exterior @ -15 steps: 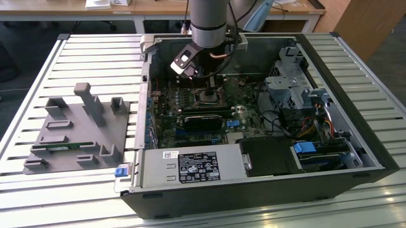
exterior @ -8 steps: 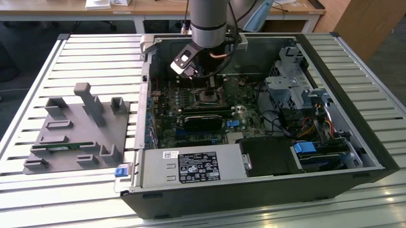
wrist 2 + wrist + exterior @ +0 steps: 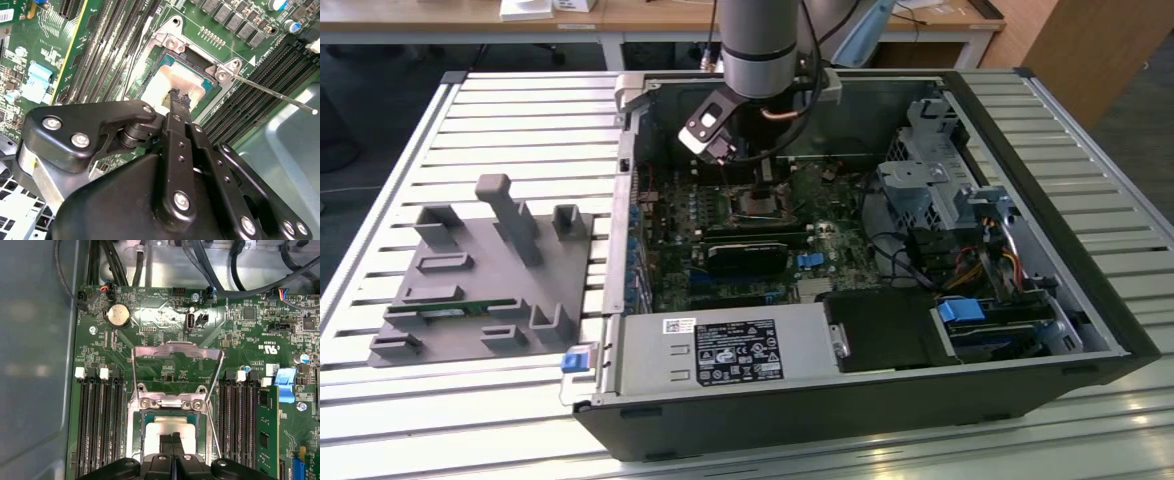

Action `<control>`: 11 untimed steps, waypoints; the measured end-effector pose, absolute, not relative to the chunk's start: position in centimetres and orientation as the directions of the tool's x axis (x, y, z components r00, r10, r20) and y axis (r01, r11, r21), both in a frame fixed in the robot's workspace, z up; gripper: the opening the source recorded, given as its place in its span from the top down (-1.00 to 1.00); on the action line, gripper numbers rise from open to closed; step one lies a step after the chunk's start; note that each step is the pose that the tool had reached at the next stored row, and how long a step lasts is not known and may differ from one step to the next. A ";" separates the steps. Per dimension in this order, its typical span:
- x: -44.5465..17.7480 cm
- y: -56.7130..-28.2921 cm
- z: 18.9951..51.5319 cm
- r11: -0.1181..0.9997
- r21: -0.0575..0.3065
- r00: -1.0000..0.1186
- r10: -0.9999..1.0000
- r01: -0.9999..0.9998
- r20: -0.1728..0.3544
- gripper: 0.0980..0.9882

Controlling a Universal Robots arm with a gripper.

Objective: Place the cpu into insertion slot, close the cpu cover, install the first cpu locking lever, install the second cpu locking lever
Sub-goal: 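Place the cpu into insertion slot, then close the cpu cover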

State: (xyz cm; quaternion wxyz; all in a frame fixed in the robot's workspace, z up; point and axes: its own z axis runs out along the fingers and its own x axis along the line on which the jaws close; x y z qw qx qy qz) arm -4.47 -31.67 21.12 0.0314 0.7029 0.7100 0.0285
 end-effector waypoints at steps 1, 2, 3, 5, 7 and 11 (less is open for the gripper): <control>-4.5 -31.7 21.2 0.010 0.085 -0.010 1.000 0.996 -0.005 0.98; -4.5 -31.7 21.2 0.010 0.085 -0.010 1.000 0.996 -0.005 0.98; -4.5 -31.7 21.3 0.010 0.085 -0.010 1.000 0.996 -0.004 0.98; -4.5 -31.7 21.4 0.010 0.085 -0.010 1.000 0.996 -0.005 0.98; -4.5 -31.7 21.6 0.010 0.085 -0.010 1.000 0.996 -0.005 0.98; -4.5 -31.7 22.4 0.010 0.085 -0.010 1.000 0.996 -0.005 0.98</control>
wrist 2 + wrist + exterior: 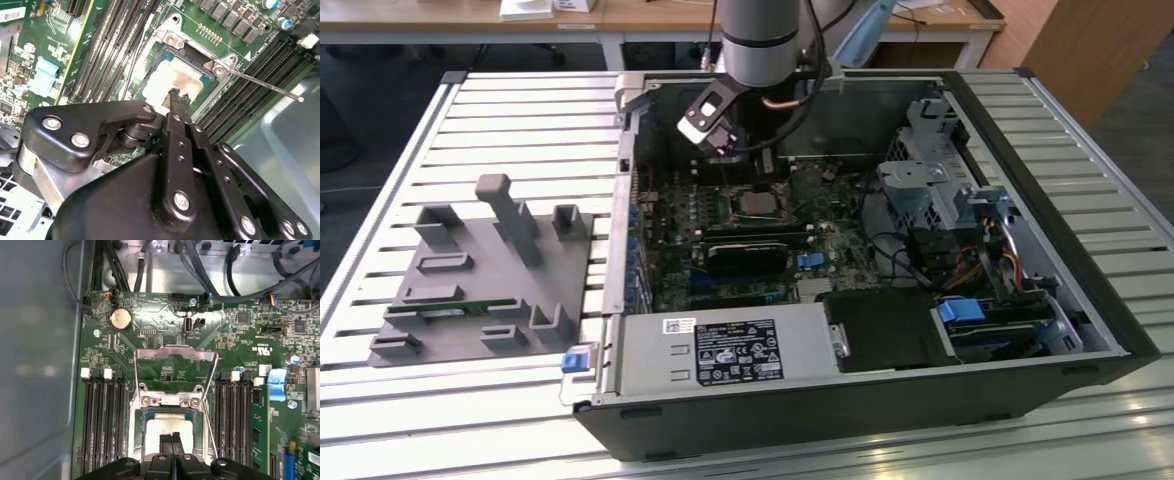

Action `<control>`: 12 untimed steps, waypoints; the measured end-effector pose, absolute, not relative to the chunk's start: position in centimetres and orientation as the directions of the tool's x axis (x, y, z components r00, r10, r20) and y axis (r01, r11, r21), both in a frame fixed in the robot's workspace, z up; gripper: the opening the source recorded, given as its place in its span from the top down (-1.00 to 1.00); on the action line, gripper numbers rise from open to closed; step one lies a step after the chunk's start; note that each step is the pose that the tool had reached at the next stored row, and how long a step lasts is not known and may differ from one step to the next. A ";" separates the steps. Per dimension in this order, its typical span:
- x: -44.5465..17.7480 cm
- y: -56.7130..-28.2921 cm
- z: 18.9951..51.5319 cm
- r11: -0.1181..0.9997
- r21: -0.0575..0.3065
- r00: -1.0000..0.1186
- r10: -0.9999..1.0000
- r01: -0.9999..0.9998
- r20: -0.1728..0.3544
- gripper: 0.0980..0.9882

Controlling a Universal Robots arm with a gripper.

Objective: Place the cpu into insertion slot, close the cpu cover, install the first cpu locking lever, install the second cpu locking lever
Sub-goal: 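Close the cpu cover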

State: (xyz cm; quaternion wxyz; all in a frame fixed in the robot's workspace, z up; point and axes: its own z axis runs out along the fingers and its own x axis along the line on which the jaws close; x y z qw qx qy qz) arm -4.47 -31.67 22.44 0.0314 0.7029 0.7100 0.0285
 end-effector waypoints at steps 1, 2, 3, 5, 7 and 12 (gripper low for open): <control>-4.5 -31.7 22.7 0.010 0.085 -0.010 1.000 0.996 -0.004 0.98; -4.5 -31.7 22.9 0.010 0.085 -0.010 1.000 0.996 -0.004 0.98; -4.5 -31.7 23.2 0.010 0.085 -0.010 1.000 0.996 -0.004 0.98; -4.5 -31.7 23.8 0.010 0.085 -0.010 1.000 0.996 -0.004 0.98; -4.5 -31.7 24.6 0.010 0.085 -0.010 1.000 0.996 -0.004 0.98; -4.5 -31.7 26.5 0.010 0.084 -0.010 1.000 0.996 -0.005 0.98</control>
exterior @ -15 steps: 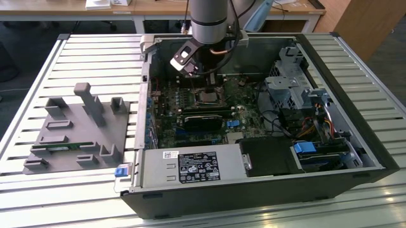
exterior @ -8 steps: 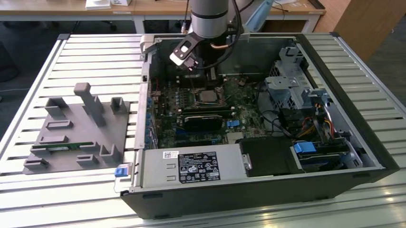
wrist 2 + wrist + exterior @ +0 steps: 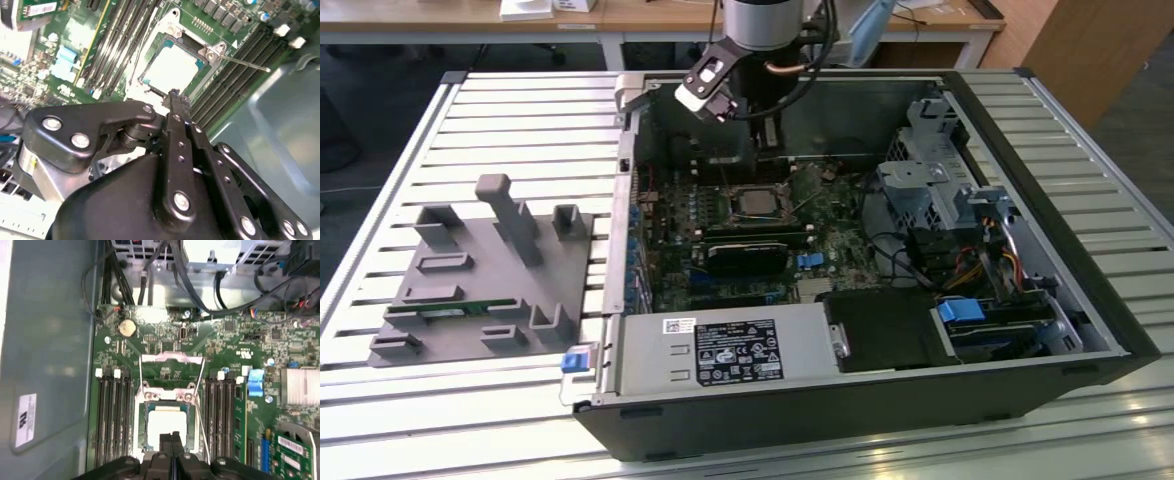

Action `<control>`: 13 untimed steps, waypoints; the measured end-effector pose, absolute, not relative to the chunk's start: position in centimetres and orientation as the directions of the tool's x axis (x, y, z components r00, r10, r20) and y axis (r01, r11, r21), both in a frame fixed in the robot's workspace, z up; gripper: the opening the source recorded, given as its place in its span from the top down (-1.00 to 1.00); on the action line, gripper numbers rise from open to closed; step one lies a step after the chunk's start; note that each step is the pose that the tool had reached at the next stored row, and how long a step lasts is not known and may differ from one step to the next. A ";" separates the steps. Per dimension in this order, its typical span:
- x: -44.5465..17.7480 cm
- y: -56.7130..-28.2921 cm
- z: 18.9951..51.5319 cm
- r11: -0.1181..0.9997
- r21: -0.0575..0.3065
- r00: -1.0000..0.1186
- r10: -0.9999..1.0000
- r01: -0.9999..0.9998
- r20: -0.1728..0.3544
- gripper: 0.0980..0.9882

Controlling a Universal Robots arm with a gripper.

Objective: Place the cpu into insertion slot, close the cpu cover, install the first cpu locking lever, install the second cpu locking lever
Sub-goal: 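Close the cpu cover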

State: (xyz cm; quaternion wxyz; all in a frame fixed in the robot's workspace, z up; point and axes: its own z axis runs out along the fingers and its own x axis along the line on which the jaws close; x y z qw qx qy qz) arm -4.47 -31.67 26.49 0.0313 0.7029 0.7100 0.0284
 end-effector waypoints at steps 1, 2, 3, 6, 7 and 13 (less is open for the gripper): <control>-4.5 -31.7 26.5 0.010 0.084 -0.010 1.000 0.996 -0.004 0.98; -4.5 -31.8 26.5 0.010 0.084 -0.010 1.000 0.996 -0.004 0.98; -4.5 -31.9 26.5 0.009 0.084 -0.009 1.000 0.996 -0.004 0.98; -4.5 -32.6 26.5 0.006 0.084 -0.006 1.000 0.996 -0.005 0.98; -4.4 -32.7 26.5 0.005 0.084 -0.005 1.000 0.996 -0.004 0.98; -2.5 -32.8 26.4 0.005 0.065 -0.005 1.000 0.998 -0.004 0.98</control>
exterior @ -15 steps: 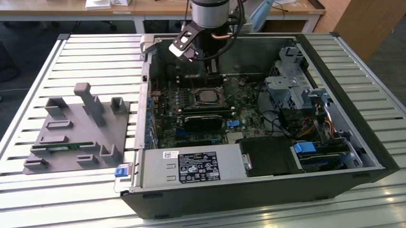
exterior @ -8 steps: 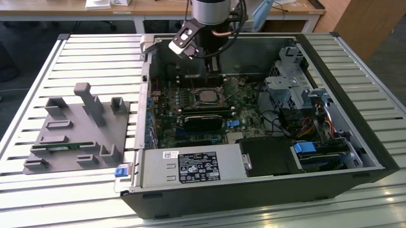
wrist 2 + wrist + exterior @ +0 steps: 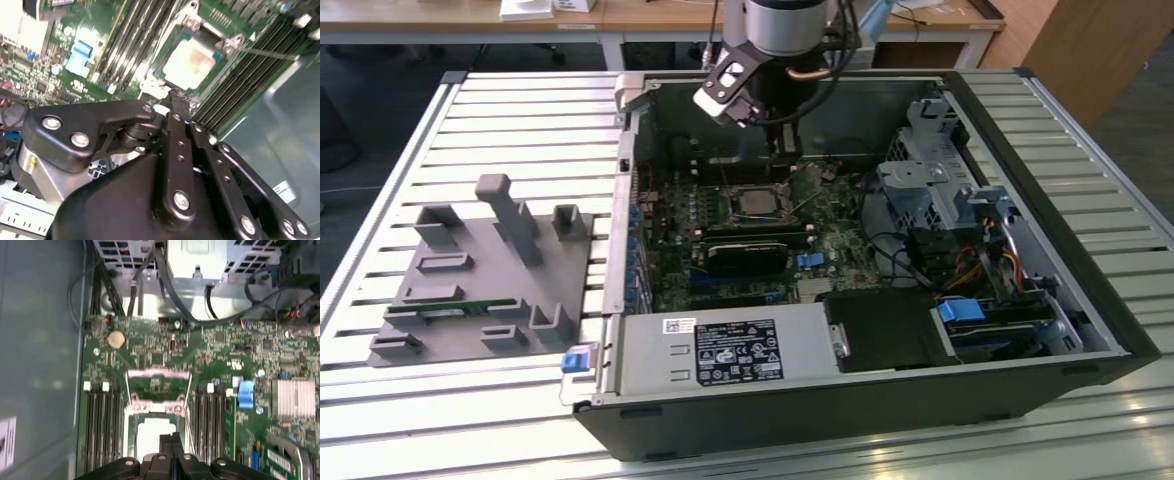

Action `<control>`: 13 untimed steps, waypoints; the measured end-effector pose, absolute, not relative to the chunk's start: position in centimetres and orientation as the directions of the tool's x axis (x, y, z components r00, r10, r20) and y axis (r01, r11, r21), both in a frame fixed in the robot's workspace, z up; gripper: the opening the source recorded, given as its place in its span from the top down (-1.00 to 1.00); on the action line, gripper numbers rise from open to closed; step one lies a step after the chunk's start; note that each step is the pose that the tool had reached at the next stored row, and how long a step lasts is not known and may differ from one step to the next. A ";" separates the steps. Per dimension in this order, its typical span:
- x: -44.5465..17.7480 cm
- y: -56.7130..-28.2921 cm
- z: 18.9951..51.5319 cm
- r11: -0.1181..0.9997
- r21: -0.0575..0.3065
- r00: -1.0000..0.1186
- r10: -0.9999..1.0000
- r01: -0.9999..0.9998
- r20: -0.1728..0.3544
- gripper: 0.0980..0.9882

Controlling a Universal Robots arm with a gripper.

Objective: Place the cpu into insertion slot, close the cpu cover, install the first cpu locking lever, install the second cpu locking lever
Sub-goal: 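Close the cpu cover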

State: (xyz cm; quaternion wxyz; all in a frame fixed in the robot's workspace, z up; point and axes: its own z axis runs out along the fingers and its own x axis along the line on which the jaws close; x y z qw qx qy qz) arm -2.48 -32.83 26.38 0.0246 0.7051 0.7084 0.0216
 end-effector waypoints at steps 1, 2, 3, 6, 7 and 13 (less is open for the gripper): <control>-2.1 -32.8 26.4 0.005 0.060 -0.005 1.000 0.998 -0.004 0.98; -1.6 -32.8 26.3 0.005 0.056 -0.005 1.000 0.998 -0.004 0.98; -1.2 -32.8 26.3 0.005 0.052 -0.005 1.000 0.999 -0.004 0.98; -0.4 -32.8 26.3 0.005 0.048 -0.005 1.000 0.999 -0.004 0.98; -0.3 -32.8 26.4 0.005 0.048 -0.005 1.000 0.999 -0.005 0.98; 0.7 -32.8 26.5 0.005 0.048 -0.005 1.000 0.999 -0.004 0.98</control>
